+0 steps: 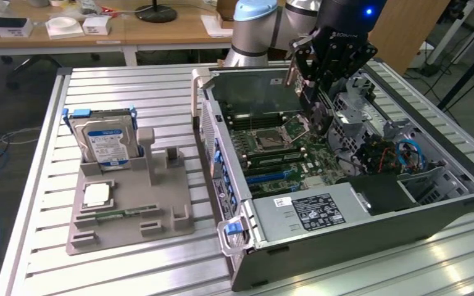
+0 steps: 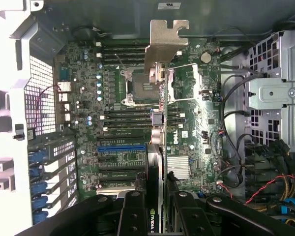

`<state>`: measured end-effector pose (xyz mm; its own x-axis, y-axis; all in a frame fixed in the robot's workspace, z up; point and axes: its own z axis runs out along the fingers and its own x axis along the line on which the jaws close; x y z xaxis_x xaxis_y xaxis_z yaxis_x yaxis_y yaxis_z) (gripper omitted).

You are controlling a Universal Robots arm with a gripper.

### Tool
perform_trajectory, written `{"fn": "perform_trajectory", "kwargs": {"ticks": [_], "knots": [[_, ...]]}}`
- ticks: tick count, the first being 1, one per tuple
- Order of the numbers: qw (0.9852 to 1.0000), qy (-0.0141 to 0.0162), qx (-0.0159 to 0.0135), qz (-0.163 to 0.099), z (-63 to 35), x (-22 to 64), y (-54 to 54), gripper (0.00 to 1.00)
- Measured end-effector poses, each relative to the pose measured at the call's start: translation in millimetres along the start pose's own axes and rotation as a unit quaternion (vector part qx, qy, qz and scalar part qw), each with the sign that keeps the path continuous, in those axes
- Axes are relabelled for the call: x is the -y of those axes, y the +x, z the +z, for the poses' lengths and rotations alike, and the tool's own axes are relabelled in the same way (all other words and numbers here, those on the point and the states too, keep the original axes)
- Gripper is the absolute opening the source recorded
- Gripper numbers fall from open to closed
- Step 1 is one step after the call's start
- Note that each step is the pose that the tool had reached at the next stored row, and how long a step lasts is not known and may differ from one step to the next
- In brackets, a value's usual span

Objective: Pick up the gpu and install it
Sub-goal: 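Insert the gpu into the slot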

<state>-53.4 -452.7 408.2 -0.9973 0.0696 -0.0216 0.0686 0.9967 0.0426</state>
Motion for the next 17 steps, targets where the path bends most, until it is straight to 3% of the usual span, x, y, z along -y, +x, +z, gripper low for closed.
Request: {"fn": "perform_trajectory", "kwargs": {"ticks": [17], "knots": [[0.9998, -0.0005, -0.0009, -0.022, 0.0, 0.0, 0.0, 0.26]]}}
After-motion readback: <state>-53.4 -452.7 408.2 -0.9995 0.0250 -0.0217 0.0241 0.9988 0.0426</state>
